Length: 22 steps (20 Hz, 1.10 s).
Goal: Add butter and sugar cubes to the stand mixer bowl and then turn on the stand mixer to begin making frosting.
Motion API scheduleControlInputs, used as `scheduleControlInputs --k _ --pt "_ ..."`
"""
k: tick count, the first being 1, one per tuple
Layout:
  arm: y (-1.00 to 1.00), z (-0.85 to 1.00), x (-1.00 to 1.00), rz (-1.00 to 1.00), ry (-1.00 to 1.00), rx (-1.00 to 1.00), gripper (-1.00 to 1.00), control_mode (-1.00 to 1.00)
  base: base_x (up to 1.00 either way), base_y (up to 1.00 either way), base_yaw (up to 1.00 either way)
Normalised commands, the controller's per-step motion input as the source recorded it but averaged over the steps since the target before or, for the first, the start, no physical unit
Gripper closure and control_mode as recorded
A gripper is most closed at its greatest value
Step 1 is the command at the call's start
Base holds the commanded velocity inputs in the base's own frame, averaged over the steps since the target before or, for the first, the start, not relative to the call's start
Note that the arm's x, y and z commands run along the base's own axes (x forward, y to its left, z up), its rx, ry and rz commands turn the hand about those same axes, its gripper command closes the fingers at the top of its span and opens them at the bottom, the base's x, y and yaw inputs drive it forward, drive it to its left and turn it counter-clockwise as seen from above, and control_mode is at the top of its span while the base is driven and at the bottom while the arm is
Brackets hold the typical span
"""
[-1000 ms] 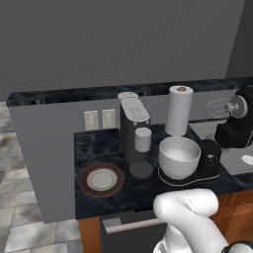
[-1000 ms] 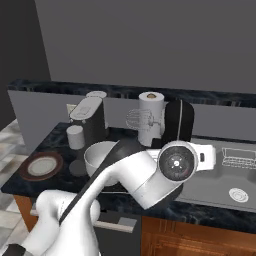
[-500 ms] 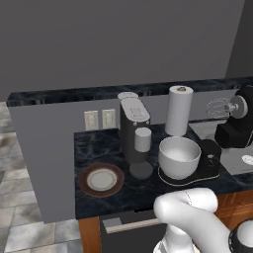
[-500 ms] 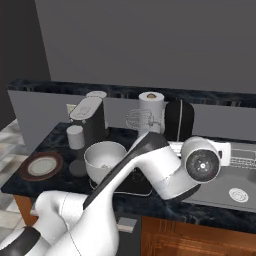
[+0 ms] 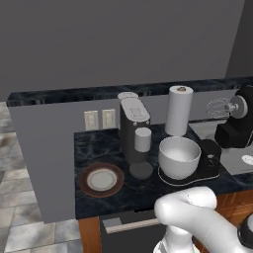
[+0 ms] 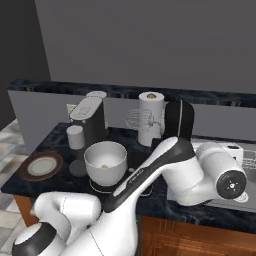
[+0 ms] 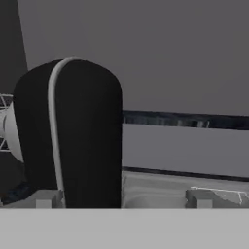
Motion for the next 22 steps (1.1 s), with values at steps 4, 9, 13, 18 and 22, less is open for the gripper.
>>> scheduleControlInputs --k 4,9,13,18,22 --pt "-0.18 0.0 0.31 0.2 -0.11 0.08 -1.0 -1.0 0.0 0.0 0.0" --pt "-0.03 0.0 0.27 0.19 -0.06 0.07 -1.0 -1.0 0.0 0.0 0.0" --pt "0.0 0.0 0.26 0.2 -0.04 0.06 -1.0 -1.0 0.0 0.0 0.0" --pt "0.0 0.0 0.2 0.18 -0.02 0.03 -1.0 -1.0 0.0 0.0 0.0" --pt "0.0 0.0 0.0 0.18 -0.02 0.01 -1.0 -1.0 0.0 0.0 0.0"
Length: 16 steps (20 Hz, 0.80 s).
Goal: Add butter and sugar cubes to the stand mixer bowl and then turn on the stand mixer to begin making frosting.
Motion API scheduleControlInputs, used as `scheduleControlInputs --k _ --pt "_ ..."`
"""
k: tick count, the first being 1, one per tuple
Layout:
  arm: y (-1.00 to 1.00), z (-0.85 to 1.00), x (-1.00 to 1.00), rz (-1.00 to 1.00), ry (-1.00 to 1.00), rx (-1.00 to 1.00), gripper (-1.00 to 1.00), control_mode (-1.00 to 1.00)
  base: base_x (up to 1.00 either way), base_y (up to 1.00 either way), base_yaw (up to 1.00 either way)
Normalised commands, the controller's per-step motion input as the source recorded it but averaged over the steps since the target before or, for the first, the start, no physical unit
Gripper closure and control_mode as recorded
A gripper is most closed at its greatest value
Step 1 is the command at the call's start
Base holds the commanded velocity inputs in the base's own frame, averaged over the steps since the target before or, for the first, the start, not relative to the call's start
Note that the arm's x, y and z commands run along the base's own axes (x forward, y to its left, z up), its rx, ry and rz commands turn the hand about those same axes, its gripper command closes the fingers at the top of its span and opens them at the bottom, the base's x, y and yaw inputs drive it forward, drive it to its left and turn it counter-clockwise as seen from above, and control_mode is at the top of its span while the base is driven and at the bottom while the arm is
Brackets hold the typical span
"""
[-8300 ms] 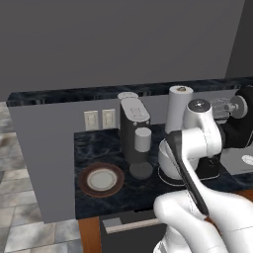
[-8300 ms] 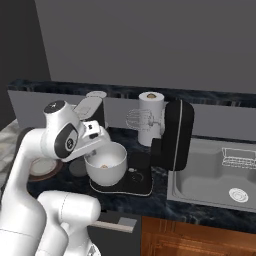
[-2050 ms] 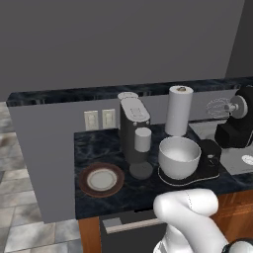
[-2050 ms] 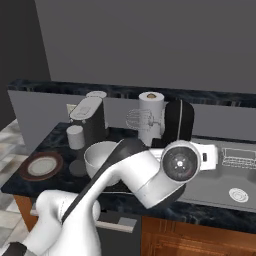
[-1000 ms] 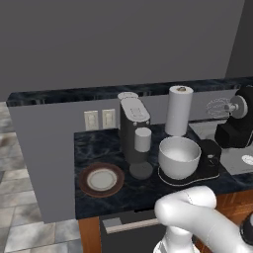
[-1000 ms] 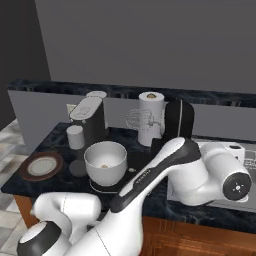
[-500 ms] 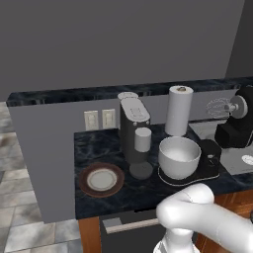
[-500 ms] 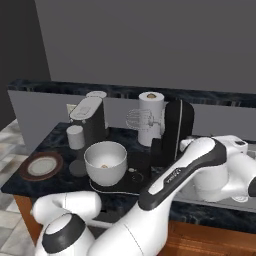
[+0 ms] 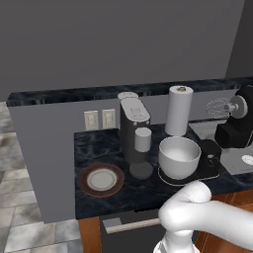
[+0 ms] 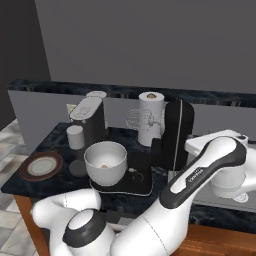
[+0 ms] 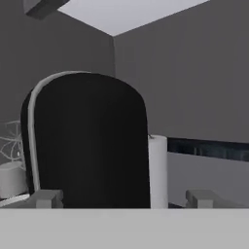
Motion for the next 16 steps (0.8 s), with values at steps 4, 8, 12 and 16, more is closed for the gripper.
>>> scheduleControlInputs --k 4,8,12,16 --pt "0.06 0.0 0.0 0.17 -0.01 0.0 -1.0 -1.0 0.0 0.0 0.0" --pt "0.35 0.0 0.0 0.13 0.0 0.0 -1.0 -1.0 0.0 0.0 0.0" --pt "0.5 -0.04 0.0 0.07 0.0 0.0 -1.0 -1.0 0.0 0.0 0.0" --pt "0.52 -0.07 0.0 0.05 0.0 0.0 -1.0 -1.0 0.0 0.0 0.0"
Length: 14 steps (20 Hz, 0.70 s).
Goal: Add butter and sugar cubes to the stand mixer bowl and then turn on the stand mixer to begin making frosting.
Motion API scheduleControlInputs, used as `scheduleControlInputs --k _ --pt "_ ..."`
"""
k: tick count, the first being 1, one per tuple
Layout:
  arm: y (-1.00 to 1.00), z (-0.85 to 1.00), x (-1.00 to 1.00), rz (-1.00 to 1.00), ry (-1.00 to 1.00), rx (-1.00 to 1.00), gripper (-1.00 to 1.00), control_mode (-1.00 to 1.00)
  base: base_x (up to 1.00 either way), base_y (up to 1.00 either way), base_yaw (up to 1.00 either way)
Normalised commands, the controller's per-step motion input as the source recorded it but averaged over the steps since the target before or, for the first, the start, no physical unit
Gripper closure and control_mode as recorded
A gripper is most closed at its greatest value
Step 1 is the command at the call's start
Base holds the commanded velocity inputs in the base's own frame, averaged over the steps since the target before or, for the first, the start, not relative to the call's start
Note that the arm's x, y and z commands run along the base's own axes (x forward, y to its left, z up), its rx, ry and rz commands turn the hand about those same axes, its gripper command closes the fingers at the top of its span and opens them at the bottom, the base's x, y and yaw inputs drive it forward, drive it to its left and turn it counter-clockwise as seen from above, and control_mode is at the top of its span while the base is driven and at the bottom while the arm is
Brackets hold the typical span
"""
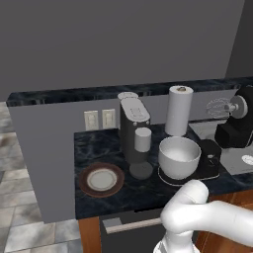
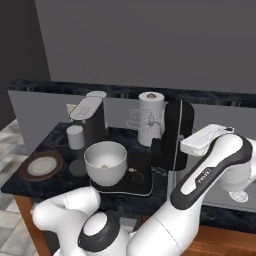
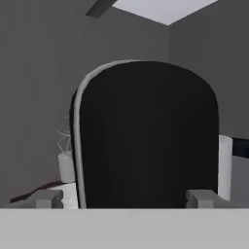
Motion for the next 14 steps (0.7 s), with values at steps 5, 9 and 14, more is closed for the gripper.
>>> scheduleControlInputs --k 5,9,14 --pt "0.57 -0.1 0.0 0.03 0.0 0.0 -1.0 -1.0 0.0 0.0 0.0" --pt "0.59 -0.09 0.0 0.03 0.0 0.0 -1.0 -1.0 0.0 0.0 0.0" --pt "0.77 -0.11 0.0 0.03 0.0 0.0 -1.0 -1.0 0.0 0.0 0.0"
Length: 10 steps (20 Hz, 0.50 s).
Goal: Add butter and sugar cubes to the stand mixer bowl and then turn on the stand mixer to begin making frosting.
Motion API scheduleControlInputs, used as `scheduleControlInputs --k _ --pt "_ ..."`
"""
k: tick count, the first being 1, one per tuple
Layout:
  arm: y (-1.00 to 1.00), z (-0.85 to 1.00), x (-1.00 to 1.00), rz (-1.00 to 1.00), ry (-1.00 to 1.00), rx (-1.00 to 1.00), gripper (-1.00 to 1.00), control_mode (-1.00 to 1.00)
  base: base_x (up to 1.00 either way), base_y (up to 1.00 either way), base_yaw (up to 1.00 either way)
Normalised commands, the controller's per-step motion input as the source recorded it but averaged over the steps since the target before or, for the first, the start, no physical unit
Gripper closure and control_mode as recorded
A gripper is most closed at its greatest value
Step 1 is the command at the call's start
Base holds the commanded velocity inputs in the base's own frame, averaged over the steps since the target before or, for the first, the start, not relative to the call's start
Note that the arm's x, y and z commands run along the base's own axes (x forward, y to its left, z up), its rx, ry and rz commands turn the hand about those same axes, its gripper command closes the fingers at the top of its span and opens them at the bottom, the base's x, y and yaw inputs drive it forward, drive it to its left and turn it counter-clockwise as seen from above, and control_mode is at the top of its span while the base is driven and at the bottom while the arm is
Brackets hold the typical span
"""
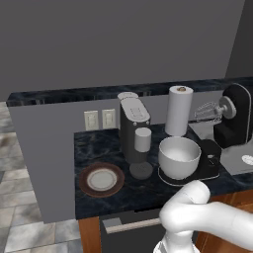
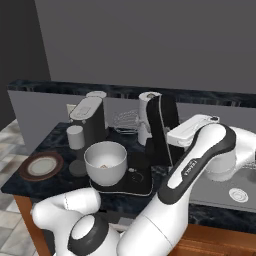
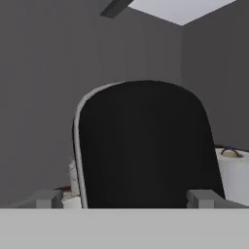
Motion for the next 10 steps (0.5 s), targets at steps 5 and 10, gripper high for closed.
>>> scheduleControlInputs --k 5,10 --pt "1.0 -0.18 0.0 0.04 0.0 -0.06 -1.0 -1.0 0.0 0.0 0.0" --pt "1.0 -0.32 0.0 0.03 0.0 -0.09 -1.0 -1.0 0.0 0.0 0.0"
